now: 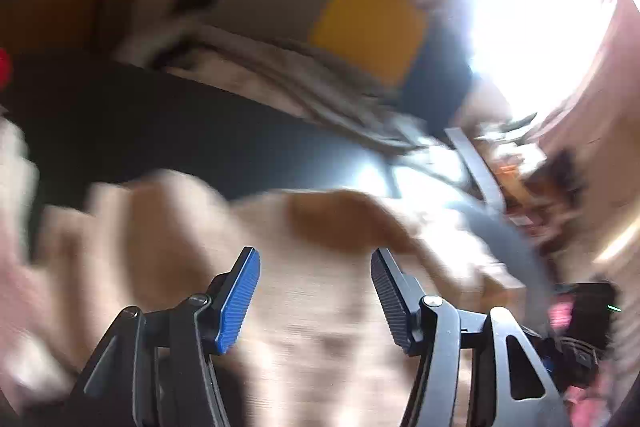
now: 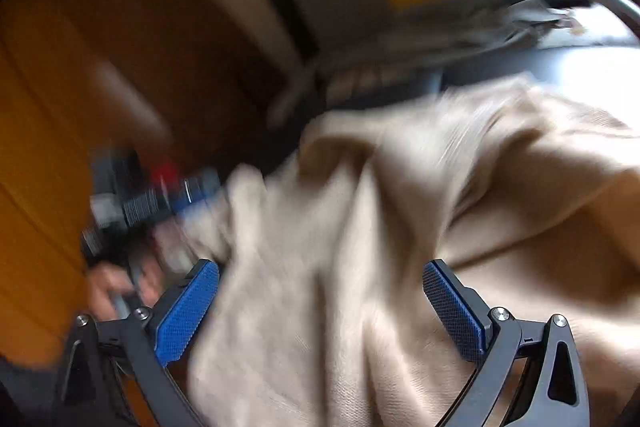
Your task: Fold clothes
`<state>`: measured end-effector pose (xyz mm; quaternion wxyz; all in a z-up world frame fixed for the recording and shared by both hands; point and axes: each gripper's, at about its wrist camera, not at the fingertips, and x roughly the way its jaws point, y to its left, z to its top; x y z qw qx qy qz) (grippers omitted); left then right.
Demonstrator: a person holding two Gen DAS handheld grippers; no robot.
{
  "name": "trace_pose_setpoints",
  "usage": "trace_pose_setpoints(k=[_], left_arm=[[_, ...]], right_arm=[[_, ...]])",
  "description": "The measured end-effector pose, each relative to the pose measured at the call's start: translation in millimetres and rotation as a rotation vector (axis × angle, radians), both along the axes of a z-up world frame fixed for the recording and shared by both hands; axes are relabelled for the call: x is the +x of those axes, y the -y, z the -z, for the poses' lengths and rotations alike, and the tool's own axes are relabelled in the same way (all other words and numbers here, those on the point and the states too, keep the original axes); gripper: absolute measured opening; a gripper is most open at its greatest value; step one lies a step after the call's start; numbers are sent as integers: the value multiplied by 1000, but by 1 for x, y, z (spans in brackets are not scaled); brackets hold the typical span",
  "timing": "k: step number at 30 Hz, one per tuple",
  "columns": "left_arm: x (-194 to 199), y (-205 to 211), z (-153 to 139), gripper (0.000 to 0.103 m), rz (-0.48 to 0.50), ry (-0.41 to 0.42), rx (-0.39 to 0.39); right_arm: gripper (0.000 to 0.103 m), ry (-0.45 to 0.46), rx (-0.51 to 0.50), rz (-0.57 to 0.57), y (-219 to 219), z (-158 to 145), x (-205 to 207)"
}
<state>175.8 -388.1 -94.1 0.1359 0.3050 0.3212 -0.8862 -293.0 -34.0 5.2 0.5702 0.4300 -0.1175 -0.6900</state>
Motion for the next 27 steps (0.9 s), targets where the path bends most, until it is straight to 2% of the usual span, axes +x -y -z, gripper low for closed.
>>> trace_pose_setpoints(k=[2,6,9,12,14,15,18,21,22,26,27], left_arm=[[-17,-17,4,59,50,-22,20],[-43,-61,21,59,158,33,-21],[-51,-89,36,59,224,97,-61],[-65,-100,60,58,276,180,-95],[-61,-115,63,58,287,177,-198],[-60,-122,62,58,295,198,-246],[-57,-130,60,58,295,205,-260],[-53,-129,57,58,294,195,-234],[-52,-129,56,58,297,196,-237],[-47,-126,53,62,306,209,-256],[-51,-124,52,62,318,208,-238]], right_arm=[[103,69,-24,122,-15,5,-26],[103,154,91,340,-39,36,-48],[103,242,90,372,-28,59,-67],[103,246,41,367,-8,67,-90],[103,234,21,370,1,69,-99],[103,233,-22,401,1,66,-102],[103,204,-199,563,-45,47,-114],[103,214,-325,783,-129,35,-147],[103,236,-349,839,-158,35,-155],[103,422,-376,976,-268,56,-166],[103,448,-359,990,-288,61,-163]])
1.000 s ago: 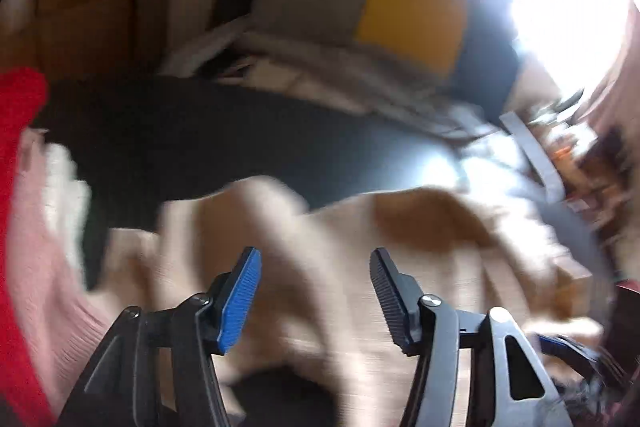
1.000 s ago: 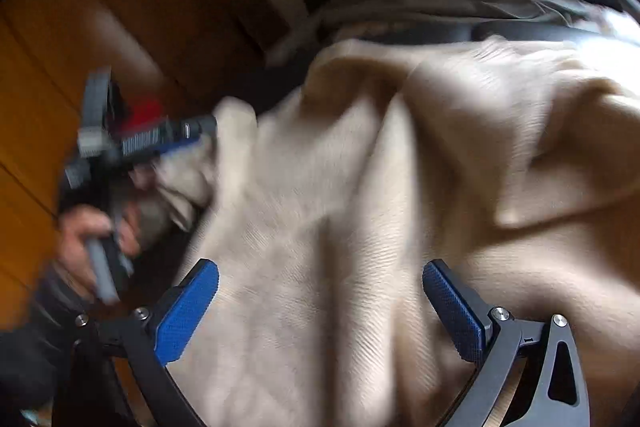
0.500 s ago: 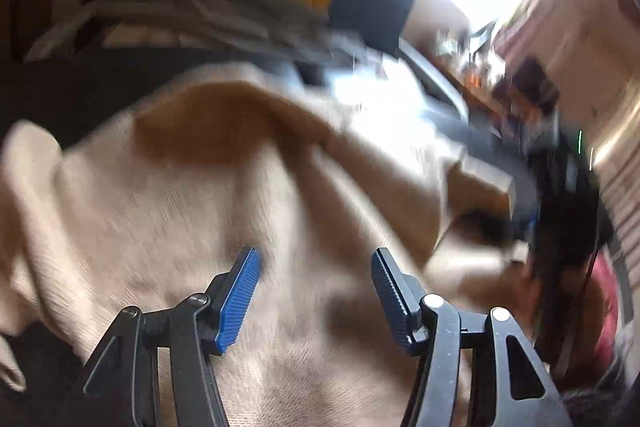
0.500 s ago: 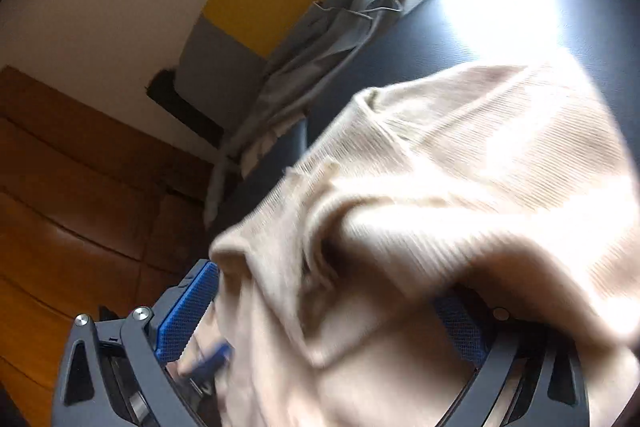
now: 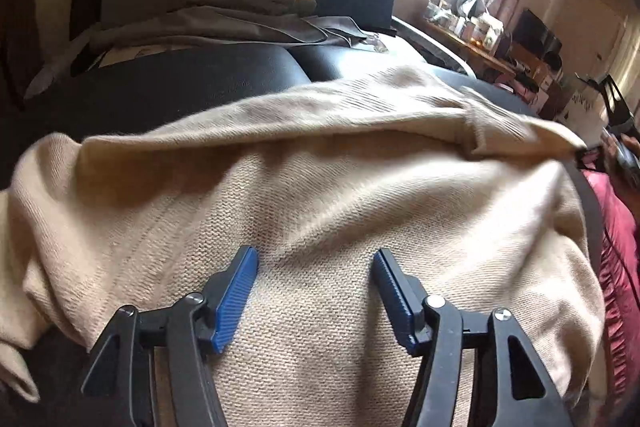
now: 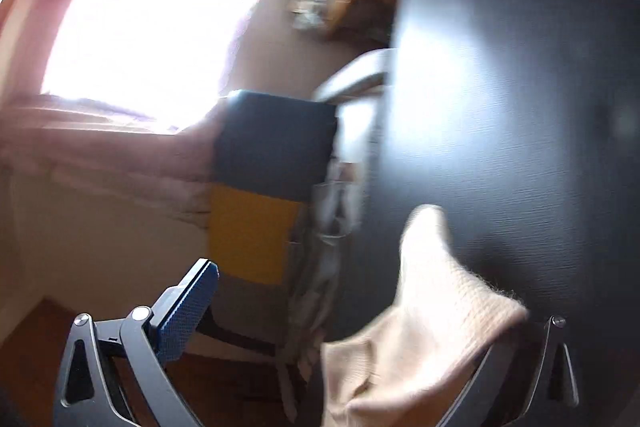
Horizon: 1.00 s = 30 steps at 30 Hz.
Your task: Fold clothes
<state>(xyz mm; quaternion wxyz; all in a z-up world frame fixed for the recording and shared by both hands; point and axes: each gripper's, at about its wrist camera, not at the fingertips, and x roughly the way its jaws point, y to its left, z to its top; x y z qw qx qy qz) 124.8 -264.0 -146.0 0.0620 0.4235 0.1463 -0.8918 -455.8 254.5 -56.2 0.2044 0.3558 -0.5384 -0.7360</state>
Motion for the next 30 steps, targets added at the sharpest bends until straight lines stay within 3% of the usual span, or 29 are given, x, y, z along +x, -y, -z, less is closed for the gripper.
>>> trace_pose_setpoints(k=[2,5,7,9,12,15,18,21,24,27,30], left_arm=[[-16,0,-3,61,28,1,77],[-33,0,-10,62,66,-49,320],[-47,-2,-13,62,93,-76,474],[-69,-8,-10,62,124,-72,587],[-92,-17,-3,62,118,-62,724],[-113,-20,5,62,87,-57,793],[-128,-26,11,62,53,-40,809],[-141,-30,17,62,19,-29,825],[-145,-32,20,62,-23,-26,845],[-132,-34,22,62,-95,-15,873],[-128,-36,20,63,-87,-24,857]], right_arm=[[103,22,91,-56,-5,7,23],[103,35,189,-115,10,8,55],[103,76,169,-189,21,17,71],[103,108,179,-313,34,19,82],[103,94,301,-561,55,6,104],[103,23,497,-786,76,-22,138],[103,-66,561,-875,91,-43,164],[103,-161,482,-874,103,-47,161],[103,-174,433,-839,130,-39,143],[103,-132,384,-778,169,-24,110],[103,-56,306,-745,196,-1,78]])
